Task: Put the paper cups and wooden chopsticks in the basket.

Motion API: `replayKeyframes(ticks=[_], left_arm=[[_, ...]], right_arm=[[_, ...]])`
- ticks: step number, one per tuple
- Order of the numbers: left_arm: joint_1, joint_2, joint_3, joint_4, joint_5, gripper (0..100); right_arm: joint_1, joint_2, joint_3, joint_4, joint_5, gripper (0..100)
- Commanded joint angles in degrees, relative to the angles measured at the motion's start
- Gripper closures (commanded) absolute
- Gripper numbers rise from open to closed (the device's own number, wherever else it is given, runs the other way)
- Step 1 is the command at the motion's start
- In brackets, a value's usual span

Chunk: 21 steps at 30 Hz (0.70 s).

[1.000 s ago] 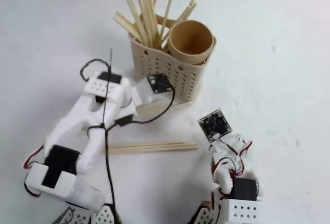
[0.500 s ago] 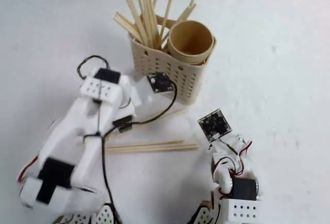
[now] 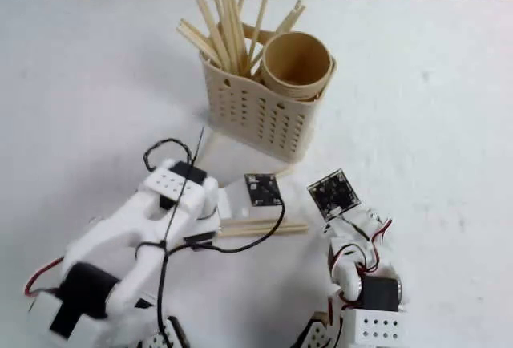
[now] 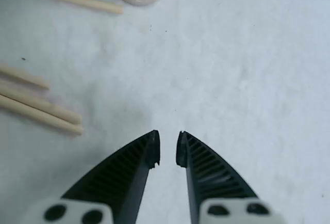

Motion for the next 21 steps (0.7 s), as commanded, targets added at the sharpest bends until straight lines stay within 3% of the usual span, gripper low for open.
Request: replayKeyframes(ticks=[1,9,17,21], left_arm=[[-2.77,4.70,-5.01,-0.44,0.44,87],[-10.51,7.96,-16.18,1.58,0.09,87],[-10.95,7.52,-24.88,12.31,-1.49,87],[-12.79,7.87,-30.24,12.31,2.29,87]], right_arm=[[-0.31,-0.31,0.53,-0.48,0.35,92.9],[-0.31,-0.31,0.53,-0.48,0.35,92.9],[-0.31,-0.31,0.53,-0.48,0.35,92.9],[-0.31,-0.31,0.53,-0.48,0.35,92.9]])
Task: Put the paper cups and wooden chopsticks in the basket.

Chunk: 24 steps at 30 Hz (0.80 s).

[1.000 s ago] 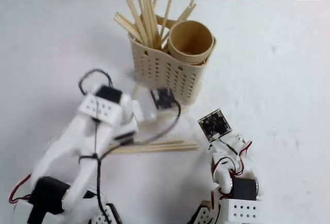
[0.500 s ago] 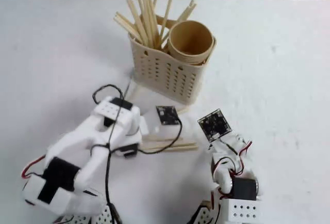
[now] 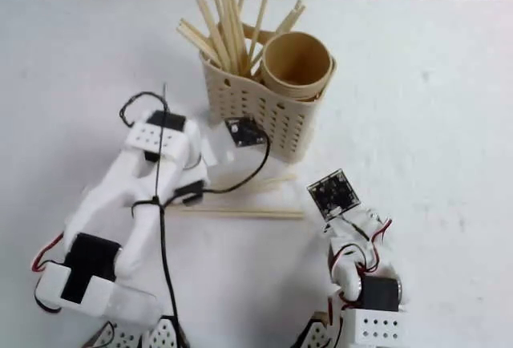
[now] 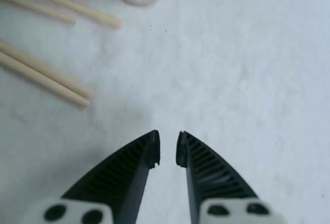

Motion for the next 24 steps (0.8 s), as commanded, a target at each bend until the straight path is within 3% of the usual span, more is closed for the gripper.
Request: replayKeyframes(ticks=[1,9,15,24], left_arm=[[-2.59,0.04,-6.24,-1.41,6.15,87],[-3.74,5.05,-5.19,-10.73,16.62,87],[-3.91,15.69,-5.71,-13.89,16.88,87],[-4.26,15.34,-5.19,-10.20,17.23,87]], right_arm=[[-0.31,-0.31,0.53,-0.48,0.35,92.9],[-0.31,-0.31,0.53,-0.48,0.35,92.9],[-0.31,-0.31,0.53,-0.48,0.35,92.9],[-0.31,-0.31,0.53,-0.48,0.35,92.9]])
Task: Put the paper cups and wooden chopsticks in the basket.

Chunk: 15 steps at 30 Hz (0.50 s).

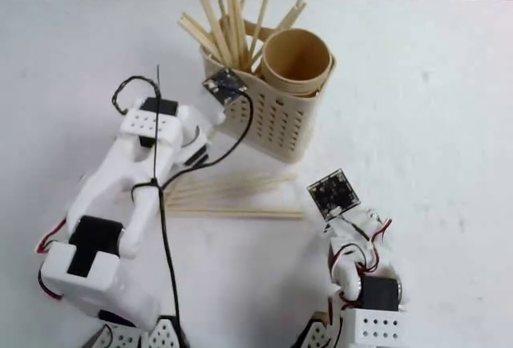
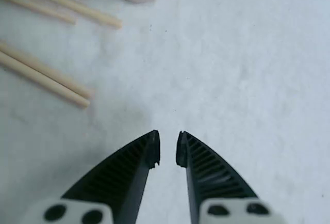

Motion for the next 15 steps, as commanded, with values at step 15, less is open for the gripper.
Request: replayKeyframes(ticks=[15], left_arm=[[-1.89,-30.73,16.97,-4.57,7.12,91]], right_arm=[[-0.31,-0.31,0.53,-0.48,0.35,92.9]])
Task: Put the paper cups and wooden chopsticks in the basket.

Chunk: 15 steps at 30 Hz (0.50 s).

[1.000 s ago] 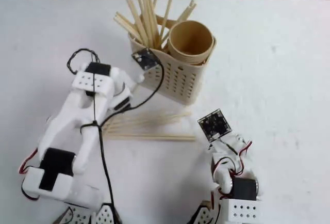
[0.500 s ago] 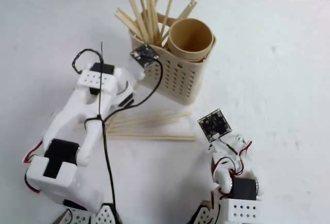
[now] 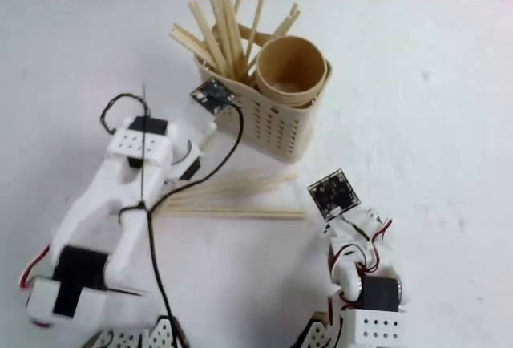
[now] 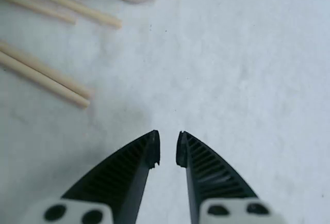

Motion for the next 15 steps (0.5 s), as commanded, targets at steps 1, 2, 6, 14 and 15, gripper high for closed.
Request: replayKeyframes(ticks=[1,2,6,14,15], left_arm=[[-0.57,-13.41,2.11,0.18,1.49,91],[-0.66,-16.31,2.64,0.62,2.46,91],[-1.80,-25.98,3.69,3.16,5.19,91],[-6.46,-25.19,14.24,4.84,10.73,91],[-7.60,-24.84,15.56,3.52,11.34,91]], right_arm=[[-0.31,-0.31,0.53,-0.48,0.35,92.9],[-0.31,-0.31,0.53,-0.48,0.35,92.9],[-0.31,-0.31,0.53,-0.48,0.35,92.9],[-0.31,-0.31,0.53,-0.48,0.35,92.9],[-0.31,-0.31,0.53,-0.48,0.35,92.9]])
